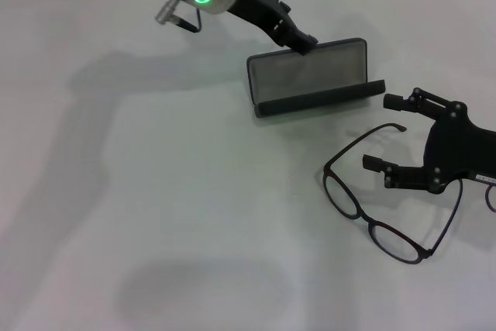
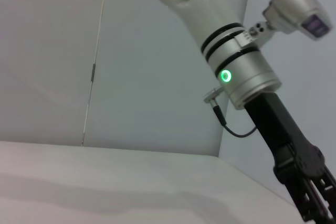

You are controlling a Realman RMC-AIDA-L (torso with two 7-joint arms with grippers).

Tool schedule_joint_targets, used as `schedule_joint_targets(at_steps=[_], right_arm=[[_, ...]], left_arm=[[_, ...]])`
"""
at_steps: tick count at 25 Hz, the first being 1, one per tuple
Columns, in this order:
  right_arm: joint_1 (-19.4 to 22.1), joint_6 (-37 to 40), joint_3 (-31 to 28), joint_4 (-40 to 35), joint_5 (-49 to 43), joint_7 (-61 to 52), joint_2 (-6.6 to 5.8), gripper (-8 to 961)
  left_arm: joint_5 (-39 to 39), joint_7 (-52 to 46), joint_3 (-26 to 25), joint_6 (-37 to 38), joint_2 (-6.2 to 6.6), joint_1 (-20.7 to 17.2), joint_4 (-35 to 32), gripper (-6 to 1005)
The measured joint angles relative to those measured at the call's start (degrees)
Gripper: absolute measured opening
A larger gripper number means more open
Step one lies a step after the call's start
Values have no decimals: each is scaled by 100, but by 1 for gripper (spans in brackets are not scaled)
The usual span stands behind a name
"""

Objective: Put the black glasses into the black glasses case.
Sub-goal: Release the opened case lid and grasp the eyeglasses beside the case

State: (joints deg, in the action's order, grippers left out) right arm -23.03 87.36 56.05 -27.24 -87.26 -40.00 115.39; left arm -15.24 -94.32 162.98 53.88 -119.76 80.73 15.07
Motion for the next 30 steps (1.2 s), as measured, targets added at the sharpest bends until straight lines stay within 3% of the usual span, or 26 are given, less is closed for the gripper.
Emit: schedule_joint_targets(at_steps=[11,22,30], right_arm=[[-9,-89,1,0,-2,44,1,890],[-8,-131,-11,-6,-2,45,1,890],[-44,-142,-23,-8,1,59,0,890]], left_arm=[[-1506,-732,4,-1722,-53,165,-1217,712],[-2082,-1027,-3,-1974,-73,165,-1444,671],[-2534,-1097,-3,-2120,-86,187,-1683,370]])
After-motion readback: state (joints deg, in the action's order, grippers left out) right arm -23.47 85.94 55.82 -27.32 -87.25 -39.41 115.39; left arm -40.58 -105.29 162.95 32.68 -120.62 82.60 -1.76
